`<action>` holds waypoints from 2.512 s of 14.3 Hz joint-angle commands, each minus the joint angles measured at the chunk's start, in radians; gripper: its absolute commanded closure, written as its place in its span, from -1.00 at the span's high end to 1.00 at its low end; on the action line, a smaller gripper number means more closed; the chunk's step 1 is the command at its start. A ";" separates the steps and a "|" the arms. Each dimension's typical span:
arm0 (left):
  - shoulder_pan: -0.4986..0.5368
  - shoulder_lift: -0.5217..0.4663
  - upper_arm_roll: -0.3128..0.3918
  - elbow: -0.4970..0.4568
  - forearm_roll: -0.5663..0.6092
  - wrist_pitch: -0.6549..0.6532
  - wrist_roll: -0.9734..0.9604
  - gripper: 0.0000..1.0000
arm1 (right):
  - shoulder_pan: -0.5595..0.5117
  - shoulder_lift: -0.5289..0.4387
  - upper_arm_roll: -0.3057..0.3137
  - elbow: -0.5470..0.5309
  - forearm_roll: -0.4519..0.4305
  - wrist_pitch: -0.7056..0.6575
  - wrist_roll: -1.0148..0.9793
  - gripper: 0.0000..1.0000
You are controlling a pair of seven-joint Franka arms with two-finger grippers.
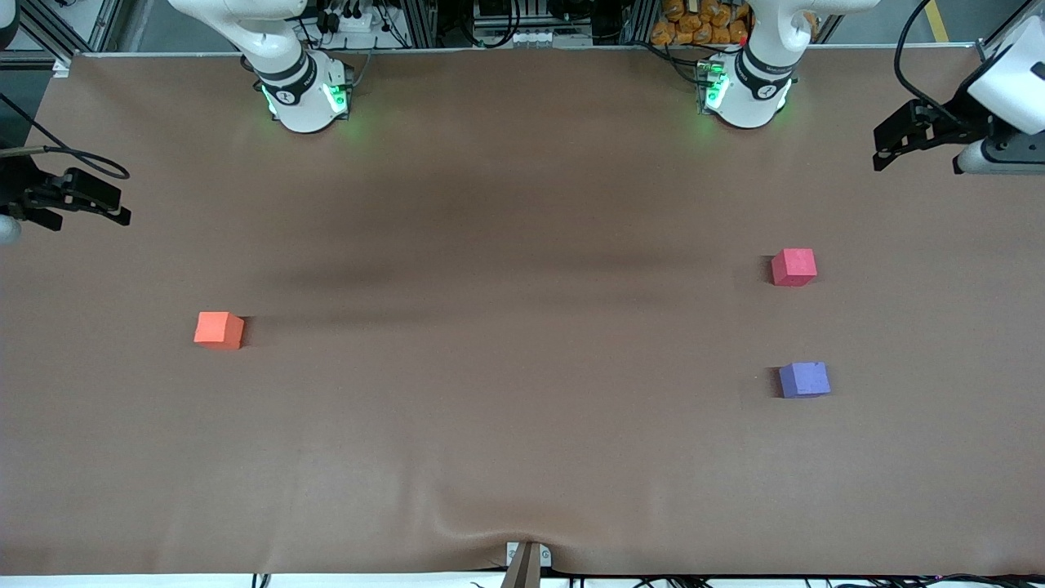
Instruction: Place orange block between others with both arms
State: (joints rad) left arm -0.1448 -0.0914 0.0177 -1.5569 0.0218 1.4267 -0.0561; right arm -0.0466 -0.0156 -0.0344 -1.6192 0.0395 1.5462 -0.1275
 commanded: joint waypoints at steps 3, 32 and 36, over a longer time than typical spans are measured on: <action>0.005 -0.010 -0.002 0.026 0.021 -0.020 -0.008 1.00 | -0.010 -0.076 0.010 -0.022 -0.056 -0.078 0.148 1.00; 0.004 0.033 -0.005 0.052 0.009 -0.003 -0.011 1.00 | -0.041 -0.021 0.010 -0.120 -0.055 -0.009 0.154 1.00; 0.002 0.025 -0.005 0.055 0.015 -0.005 -0.008 1.00 | -0.041 -0.020 0.010 -0.120 -0.055 -0.009 0.154 1.00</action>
State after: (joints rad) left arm -0.1428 -0.0690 0.0171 -1.5236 0.0223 1.4286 -0.0562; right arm -0.0798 -0.0325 -0.0352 -1.7395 -0.0050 1.5334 0.0133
